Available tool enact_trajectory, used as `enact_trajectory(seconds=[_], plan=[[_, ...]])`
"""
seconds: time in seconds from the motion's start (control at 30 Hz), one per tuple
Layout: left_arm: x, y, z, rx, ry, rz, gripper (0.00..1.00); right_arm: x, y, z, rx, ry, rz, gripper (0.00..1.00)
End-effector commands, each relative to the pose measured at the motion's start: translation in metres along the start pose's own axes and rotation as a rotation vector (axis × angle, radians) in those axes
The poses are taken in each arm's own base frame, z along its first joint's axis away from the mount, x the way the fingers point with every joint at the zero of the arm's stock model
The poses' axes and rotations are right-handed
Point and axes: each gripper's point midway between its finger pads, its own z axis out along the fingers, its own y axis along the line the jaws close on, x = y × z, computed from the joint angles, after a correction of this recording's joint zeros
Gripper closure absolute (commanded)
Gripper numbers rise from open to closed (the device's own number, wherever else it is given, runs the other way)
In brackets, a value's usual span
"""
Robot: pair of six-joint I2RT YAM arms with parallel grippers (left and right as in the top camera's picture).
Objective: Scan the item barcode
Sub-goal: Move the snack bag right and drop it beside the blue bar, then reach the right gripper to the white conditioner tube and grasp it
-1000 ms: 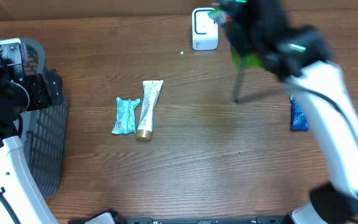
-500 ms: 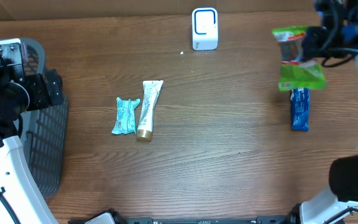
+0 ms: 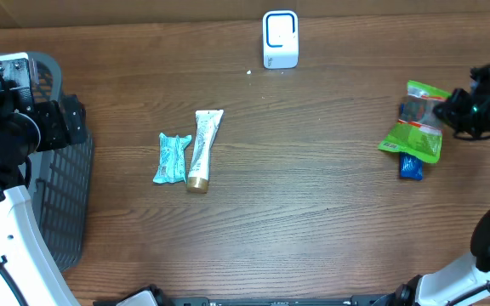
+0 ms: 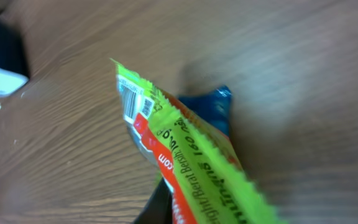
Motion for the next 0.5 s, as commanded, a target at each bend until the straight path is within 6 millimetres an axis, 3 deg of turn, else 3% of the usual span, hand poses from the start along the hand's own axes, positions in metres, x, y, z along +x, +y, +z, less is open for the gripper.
enact_trajectory(seconds=[0.0,0.07,0.27,0.37,0.43,0.47], plan=[[-0.004,0.000,-0.002,0.003,-0.012,0.017,0.00,-0.006,-0.005,-0.006,0.005,-0.031,0.042,0.69],[-0.004,0.000,-0.002,0.003,-0.012,0.017,0.00,-0.010,-0.003,-0.010,0.001,-0.036,0.041,0.54],[-0.004,0.000,-0.002,0.003,-0.012,0.017,0.00,-0.036,0.016,-0.039,-0.009,-0.067,0.023,0.33],[-0.004,0.000,-0.002,0.003,-0.012,0.017,0.00,-0.054,0.033,-0.065,-0.014,-0.091,0.005,0.24],[-0.004,0.000,-0.002,0.003,-0.012,0.017,0.00,-0.062,0.051,-0.082,-0.030,-0.099,-0.014,0.05],[-0.004,0.000,-0.002,0.003,-0.012,0.017,0.00,-0.064,0.064,-0.088,-0.059,-0.098,-0.023,0.00]])
